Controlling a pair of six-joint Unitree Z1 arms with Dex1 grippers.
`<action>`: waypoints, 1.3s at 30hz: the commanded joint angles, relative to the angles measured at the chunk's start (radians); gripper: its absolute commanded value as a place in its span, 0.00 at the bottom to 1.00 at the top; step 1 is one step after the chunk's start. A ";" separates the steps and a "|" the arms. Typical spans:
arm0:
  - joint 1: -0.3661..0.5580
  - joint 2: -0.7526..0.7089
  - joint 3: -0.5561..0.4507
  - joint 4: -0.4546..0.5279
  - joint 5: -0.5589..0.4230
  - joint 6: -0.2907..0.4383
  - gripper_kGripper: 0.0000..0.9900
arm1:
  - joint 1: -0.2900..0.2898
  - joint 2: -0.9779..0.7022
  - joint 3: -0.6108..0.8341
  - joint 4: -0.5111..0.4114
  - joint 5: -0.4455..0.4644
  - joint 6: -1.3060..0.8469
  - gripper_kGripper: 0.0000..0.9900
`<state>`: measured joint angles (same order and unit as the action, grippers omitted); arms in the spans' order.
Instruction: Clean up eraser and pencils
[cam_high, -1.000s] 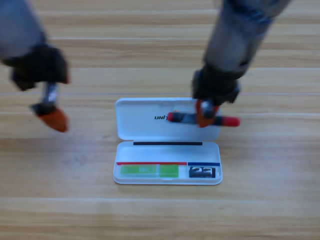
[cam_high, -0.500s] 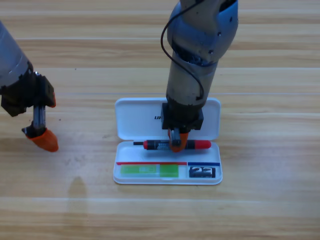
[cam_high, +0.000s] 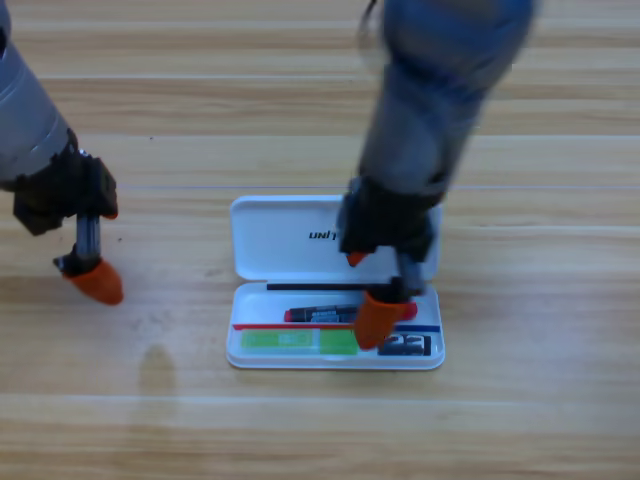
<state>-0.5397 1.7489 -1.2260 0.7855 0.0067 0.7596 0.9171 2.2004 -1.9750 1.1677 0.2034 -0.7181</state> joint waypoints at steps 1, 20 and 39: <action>0.089 0.100 -0.158 -0.017 -0.017 0.047 0.89 | 0.020 -0.424 0.286 -0.138 0.165 0.075 1.00; 0.208 0.572 -0.495 0.020 -0.514 0.171 0.00 | -0.018 -0.771 0.778 -0.514 0.278 0.269 1.00; 0.089 0.540 -0.560 0.316 -0.709 0.290 0.00 | -0.018 -0.763 0.783 -0.516 0.272 0.272 1.00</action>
<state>-0.3760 2.3338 -1.8227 1.0895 -0.6913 1.0394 0.9183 1.4180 -1.2265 0.6710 0.4730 -0.4587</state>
